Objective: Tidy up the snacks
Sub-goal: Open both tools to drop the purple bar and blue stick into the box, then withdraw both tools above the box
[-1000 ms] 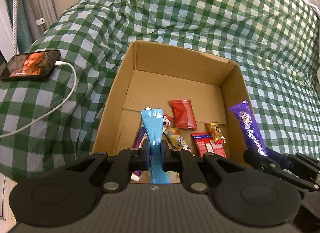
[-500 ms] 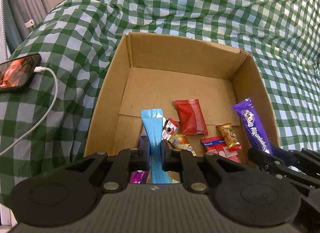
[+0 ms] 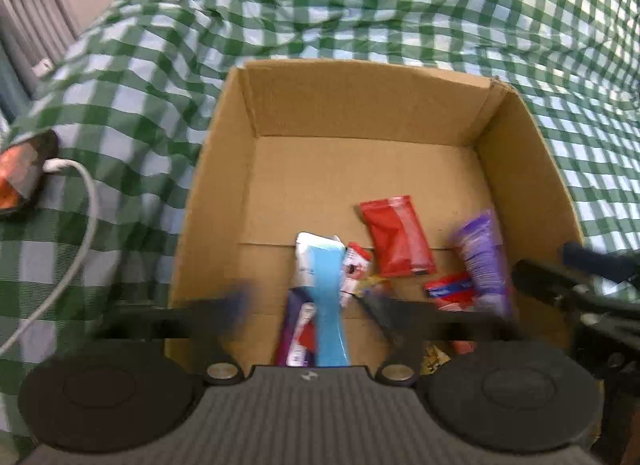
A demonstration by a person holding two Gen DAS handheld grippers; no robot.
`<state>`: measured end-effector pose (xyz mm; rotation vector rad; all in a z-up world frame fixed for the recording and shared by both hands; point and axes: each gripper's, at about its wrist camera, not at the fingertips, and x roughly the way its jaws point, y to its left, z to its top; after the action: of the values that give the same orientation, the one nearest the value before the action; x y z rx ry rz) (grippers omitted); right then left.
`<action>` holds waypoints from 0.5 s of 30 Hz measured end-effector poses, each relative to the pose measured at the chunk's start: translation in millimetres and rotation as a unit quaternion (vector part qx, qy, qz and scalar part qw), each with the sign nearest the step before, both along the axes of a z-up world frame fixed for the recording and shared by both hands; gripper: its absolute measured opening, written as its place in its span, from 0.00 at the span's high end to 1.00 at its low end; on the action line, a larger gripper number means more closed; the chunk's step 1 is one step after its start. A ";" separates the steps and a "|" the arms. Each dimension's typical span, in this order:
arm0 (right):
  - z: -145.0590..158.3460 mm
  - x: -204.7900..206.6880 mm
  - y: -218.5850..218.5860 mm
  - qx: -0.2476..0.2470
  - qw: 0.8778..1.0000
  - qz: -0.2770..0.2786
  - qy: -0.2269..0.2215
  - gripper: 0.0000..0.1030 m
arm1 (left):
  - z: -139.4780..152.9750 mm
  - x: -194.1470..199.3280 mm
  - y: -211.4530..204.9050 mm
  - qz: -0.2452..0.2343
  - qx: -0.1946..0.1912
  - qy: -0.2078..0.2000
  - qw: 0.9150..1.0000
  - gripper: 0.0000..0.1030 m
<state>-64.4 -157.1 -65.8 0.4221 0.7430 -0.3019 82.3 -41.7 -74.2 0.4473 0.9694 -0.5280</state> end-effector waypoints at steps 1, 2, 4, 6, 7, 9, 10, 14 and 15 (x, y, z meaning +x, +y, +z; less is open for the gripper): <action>2.7 -1.4 -1.0 -0.003 1.000 -0.005 -0.006 0.30 | 4.3 -3.7 4.5 0.002 -0.006 -0.021 1.000 0.00; 5.2 -3.4 -0.7 -0.009 1.000 -0.007 -0.009 0.24 | 8.7 -8.7 9.1 -0.001 -0.009 -0.040 0.999 0.00; 8.5 -8.0 2.9 -0.019 1.000 -0.010 -0.007 0.17 | 14.0 -17.6 16.6 -0.013 -0.006 -0.052 0.999 0.00; 9.0 -18.1 6.5 -0.018 1.000 -0.015 -0.002 0.13 | 17.0 -27.2 26.1 -0.008 -0.007 -0.055 0.998 0.00; 8.5 -22.8 8.8 -0.015 1.000 -0.016 0.000 0.12 | 17.9 -32.6 31.0 -0.005 -0.010 -0.052 0.999 0.00; 6.5 -34.1 15.9 -0.006 1.000 -0.015 0.007 0.12 | 19.7 -44.0 40.2 0.001 -0.015 -0.040 0.999 0.00; 6.3 -40.1 20.4 -0.004 1.000 -0.016 0.009 0.11 | 20.9 -48.3 44.1 0.005 -0.018 -0.032 0.999 0.00; 11.1 -60.6 35.7 -0.012 1.000 -0.023 0.003 0.09 | 30.3 -66.0 58.1 0.018 -0.038 -0.017 0.999 0.00; 13.7 -65.4 39.2 -0.015 1.000 -0.026 0.001 0.08 | 34.3 -70.8 60.9 0.018 -0.041 -0.022 0.999 0.00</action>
<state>-129.9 -117.9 -52.0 0.4123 0.7298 -0.3613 11.5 19.2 -39.9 0.3665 0.9090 -0.5213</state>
